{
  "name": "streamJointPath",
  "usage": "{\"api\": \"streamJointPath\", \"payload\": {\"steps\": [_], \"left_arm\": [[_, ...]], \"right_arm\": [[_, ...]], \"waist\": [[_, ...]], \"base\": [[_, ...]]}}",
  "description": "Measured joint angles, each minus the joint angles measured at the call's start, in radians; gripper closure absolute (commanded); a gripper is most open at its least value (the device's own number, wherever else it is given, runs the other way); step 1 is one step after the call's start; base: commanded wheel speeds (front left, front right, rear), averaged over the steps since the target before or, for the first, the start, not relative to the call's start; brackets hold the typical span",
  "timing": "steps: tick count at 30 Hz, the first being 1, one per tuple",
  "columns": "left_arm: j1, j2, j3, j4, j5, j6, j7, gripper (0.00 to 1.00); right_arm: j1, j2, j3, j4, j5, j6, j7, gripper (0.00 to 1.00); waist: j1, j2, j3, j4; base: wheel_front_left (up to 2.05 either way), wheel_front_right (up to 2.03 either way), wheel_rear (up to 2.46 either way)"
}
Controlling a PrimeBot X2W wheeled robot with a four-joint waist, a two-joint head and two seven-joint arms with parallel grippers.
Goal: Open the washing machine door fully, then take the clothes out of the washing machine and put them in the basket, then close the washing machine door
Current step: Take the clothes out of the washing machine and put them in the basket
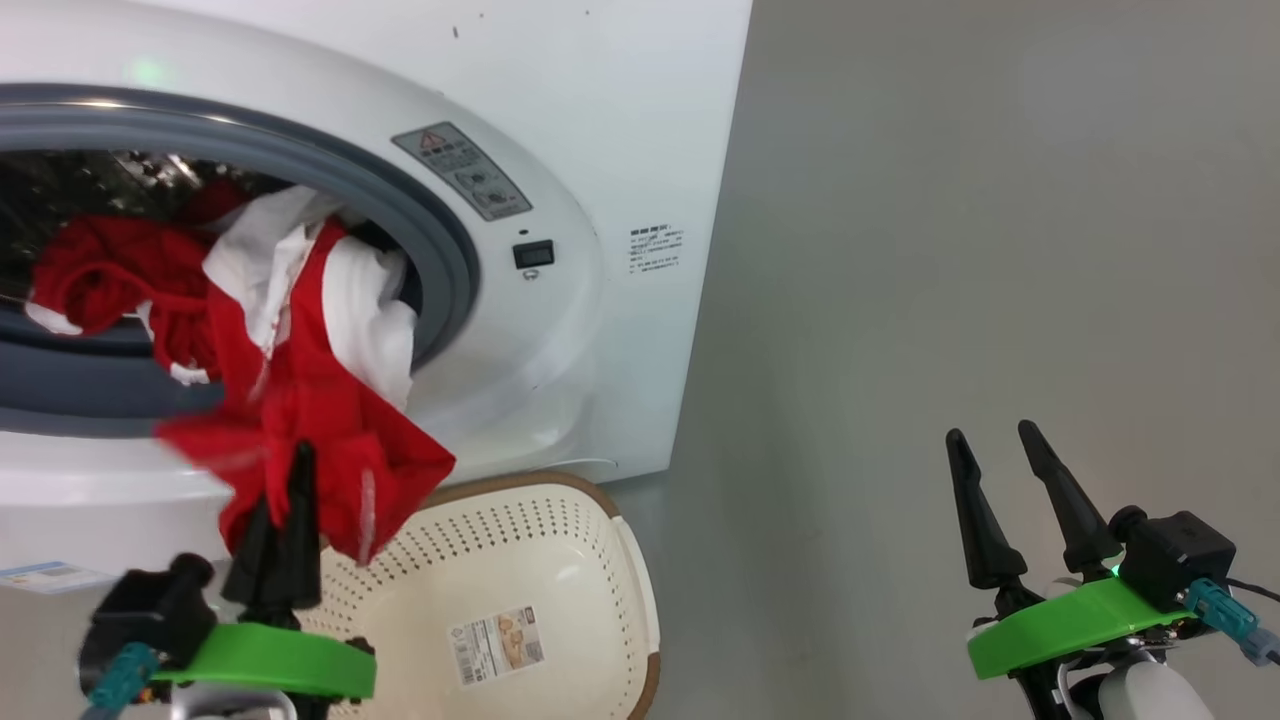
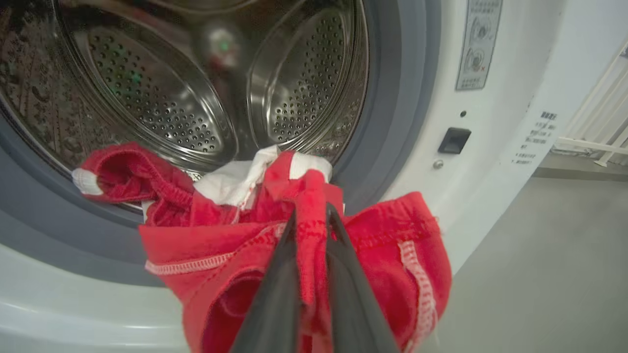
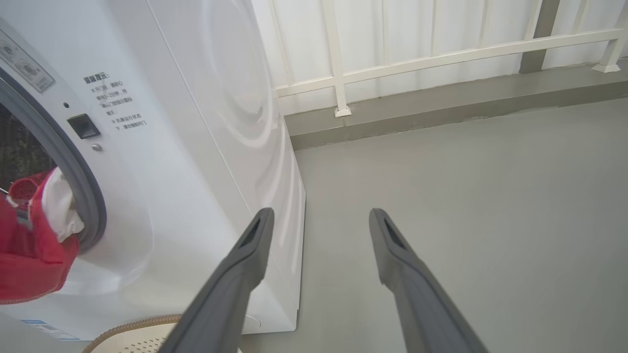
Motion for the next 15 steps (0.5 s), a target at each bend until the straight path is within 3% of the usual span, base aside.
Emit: {"api": "streamJointPath", "payload": {"steps": [15], "left_arm": [[-0.169, 0.04, -0.033, 0.377, -0.007, 0.0, 0.0, 1.0]], "right_arm": [[-0.063, 0.0, 0.021, -0.012, 0.019, 0.0, 0.0, 0.0]], "waist": [[0.0, 0.0, 0.117, -0.04]], "base": [[0.0, 0.0, 0.0]]}}
